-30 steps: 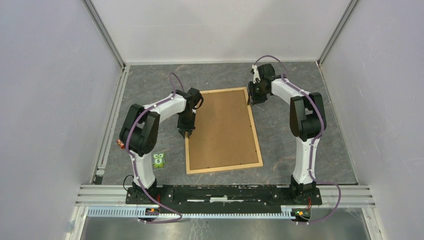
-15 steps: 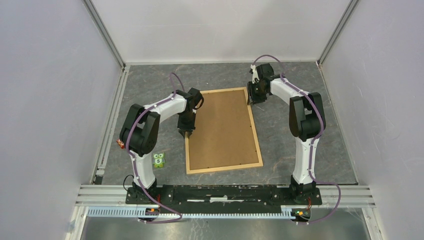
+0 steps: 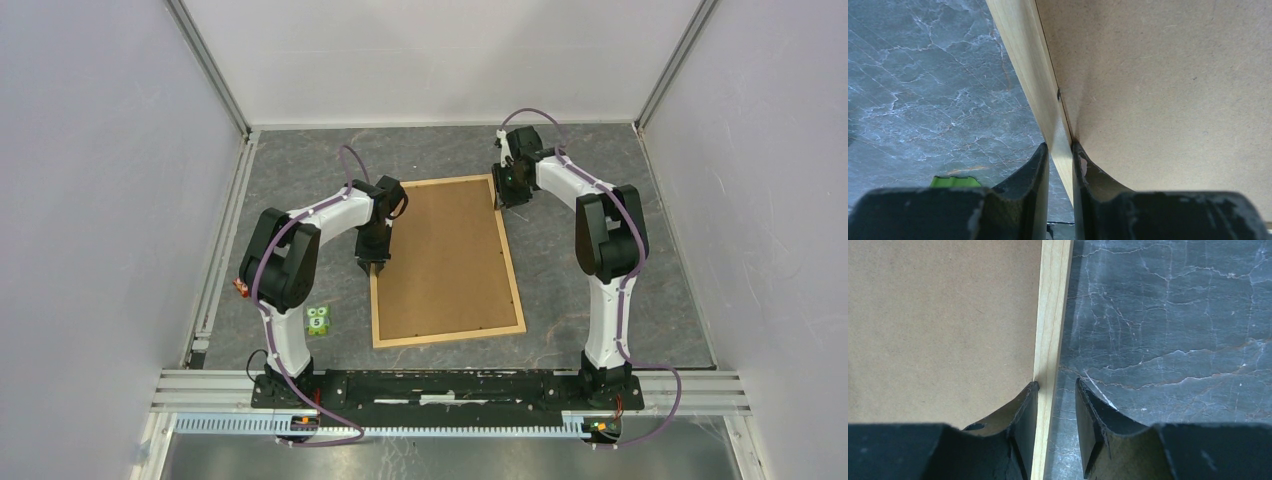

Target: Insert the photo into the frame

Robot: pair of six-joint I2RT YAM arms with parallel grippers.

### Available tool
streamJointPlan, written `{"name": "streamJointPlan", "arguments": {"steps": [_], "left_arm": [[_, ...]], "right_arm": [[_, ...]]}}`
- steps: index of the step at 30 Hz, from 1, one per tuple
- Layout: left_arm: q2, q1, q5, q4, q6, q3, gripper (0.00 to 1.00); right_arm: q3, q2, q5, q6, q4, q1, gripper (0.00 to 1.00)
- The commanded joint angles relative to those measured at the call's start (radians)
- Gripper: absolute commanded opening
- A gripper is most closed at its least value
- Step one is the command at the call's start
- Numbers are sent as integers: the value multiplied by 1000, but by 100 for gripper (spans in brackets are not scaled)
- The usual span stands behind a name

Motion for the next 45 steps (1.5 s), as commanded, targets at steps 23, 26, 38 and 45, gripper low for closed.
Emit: {"name": "streamJointPlan", "arguments": {"steps": [23, 26, 38, 45], "left_arm": [[50, -1, -125, 64, 95, -42, 2], [50, 0, -125, 64, 95, -40, 2], [51, -1, -115, 64, 96, -37, 2], [52, -1, -112, 64, 96, -37, 2]], "right_arm": [[86, 8, -90, 0, -68, 0, 51], [113, -15, -63, -11, -95, 0, 51], [157, 31, 5, -30, -130, 3, 41], [147, 57, 1, -36, -138, 16, 40]]}}
